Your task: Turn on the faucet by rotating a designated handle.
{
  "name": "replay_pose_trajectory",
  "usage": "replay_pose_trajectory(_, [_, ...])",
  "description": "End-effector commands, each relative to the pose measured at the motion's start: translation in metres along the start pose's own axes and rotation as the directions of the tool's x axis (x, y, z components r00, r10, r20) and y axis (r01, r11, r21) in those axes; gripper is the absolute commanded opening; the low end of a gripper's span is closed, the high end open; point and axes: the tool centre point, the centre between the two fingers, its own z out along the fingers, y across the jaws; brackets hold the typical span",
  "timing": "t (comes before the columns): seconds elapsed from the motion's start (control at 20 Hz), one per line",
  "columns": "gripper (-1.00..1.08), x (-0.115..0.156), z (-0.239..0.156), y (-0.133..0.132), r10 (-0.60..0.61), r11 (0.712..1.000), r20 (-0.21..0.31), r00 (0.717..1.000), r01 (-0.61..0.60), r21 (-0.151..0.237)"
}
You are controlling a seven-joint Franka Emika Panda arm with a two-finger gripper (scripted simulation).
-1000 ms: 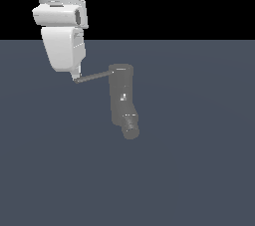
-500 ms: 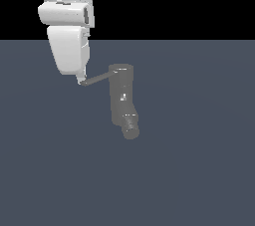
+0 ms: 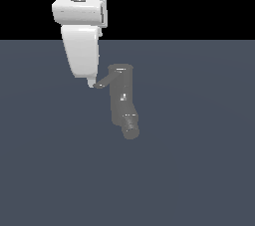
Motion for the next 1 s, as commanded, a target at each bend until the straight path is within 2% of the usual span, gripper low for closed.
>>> replay_pose_trajectory(0.0, [-1.0,0.01,0.0,0.008,0.008,1.0,-0.001,1.0,-0.008,-0.002])
replay_pose_trajectory(0.4, [-1.0,0.03,-0.001,0.029,0.007,1.0,-0.001,1.0,-0.007,-0.003])
replay_pose_trajectory(0.5, [-1.0,0.025,0.0,0.025,0.0,1.0,-0.001,1.0,0.0,-0.001])
replay_pose_trajectory(0.95, [-1.0,0.076,0.0,0.026,0.003,1.0,-0.001,1.0,-0.003,-0.002])
